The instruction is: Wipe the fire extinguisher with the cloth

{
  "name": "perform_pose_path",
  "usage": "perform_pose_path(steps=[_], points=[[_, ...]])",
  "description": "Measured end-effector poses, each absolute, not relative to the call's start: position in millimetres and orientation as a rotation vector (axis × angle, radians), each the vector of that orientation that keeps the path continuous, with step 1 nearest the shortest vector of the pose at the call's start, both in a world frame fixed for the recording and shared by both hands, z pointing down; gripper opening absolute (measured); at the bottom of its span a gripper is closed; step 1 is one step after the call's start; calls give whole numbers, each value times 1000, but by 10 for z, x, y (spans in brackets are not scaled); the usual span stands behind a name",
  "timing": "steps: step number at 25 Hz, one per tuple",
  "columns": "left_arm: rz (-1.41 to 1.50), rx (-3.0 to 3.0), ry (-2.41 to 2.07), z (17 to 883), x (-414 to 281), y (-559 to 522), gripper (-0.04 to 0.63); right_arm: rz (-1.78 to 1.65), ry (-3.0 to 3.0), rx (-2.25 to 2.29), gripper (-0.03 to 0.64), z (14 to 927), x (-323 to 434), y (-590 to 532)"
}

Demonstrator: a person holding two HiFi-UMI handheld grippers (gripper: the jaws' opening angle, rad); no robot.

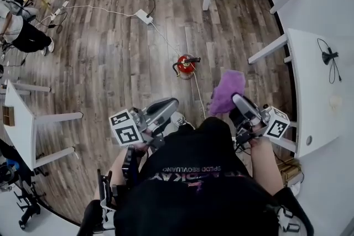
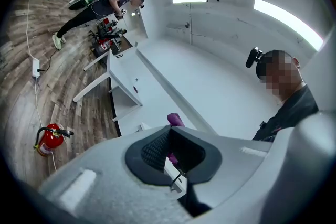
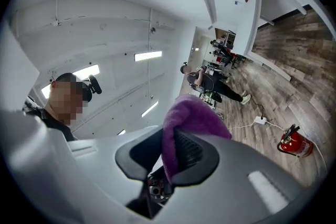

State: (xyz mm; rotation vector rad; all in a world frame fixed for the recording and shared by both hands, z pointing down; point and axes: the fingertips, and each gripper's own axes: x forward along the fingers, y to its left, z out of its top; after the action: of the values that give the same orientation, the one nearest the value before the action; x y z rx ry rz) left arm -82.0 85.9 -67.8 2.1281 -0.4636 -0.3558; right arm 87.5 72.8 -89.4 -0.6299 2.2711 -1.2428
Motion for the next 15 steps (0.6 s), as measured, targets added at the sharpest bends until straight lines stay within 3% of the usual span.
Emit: perform_pose_path(steps=[15], points=[[-480, 2067, -627, -505, -1028, 668, -5, -1326, 2346, -573, 55, -814, 782, 97]])
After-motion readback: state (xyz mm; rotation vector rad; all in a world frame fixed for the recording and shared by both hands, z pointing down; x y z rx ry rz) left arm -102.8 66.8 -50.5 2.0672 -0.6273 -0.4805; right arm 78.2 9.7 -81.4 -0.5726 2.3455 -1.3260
